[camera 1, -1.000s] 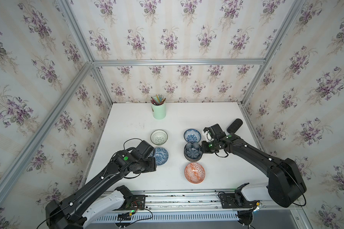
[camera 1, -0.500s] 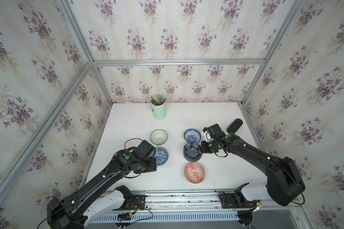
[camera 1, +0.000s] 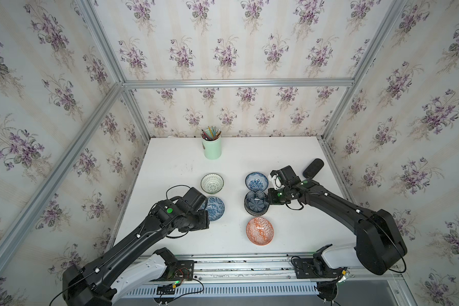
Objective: Stack the bowls
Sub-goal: Place the bowl on the bowl, then pick up the bowl from the center of the board.
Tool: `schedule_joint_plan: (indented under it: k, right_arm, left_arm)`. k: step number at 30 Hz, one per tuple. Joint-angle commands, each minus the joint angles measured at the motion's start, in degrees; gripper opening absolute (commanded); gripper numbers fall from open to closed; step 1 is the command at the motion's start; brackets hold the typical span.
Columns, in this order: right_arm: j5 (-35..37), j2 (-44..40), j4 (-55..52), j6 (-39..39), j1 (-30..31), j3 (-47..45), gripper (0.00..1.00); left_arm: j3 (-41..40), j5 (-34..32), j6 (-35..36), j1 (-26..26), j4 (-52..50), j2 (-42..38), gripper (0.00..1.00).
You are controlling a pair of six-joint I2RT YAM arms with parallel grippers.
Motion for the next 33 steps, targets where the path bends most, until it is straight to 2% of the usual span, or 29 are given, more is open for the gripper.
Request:
schedule_joint_plan:
  k: [1,7,13,17,24,33]
  right_arm:
    - [-1.03,-0.18,0.56,-0.37,0.12,-0.16,0.19]
    - [-0.95,-0.45,0.51,-0.35,0.12,-0.23,0.23]
    - [0.9,-2.67,0.37,-0.27,0.12,0.21,0.43]
    - [2.03,-5.38,0.29,0.22,0.12,0.99,0.51]
    - [4.28,-9.53,-0.98,0.22,0.12,1.59,0.52]
    - [4.25,-10.5,-2.04,0.19,0.12,2.21,0.52]
  left_arm:
    - [0.13,0.06,-0.01,0.06,0.75,-0.14,0.68]
    - [0.6,-0.39,-0.08,0.06,0.43,-0.2,0.68]
    - [4.13,-2.36,1.05,1.46,0.78,1.22,0.68]
    - [8.64,-1.2,4.34,5.98,1.72,5.11,0.68]
    - [14.32,4.12,9.64,17.18,7.9,15.37,0.67]
    - [19.08,9.09,12.05,25.12,14.66,30.14,0.51]
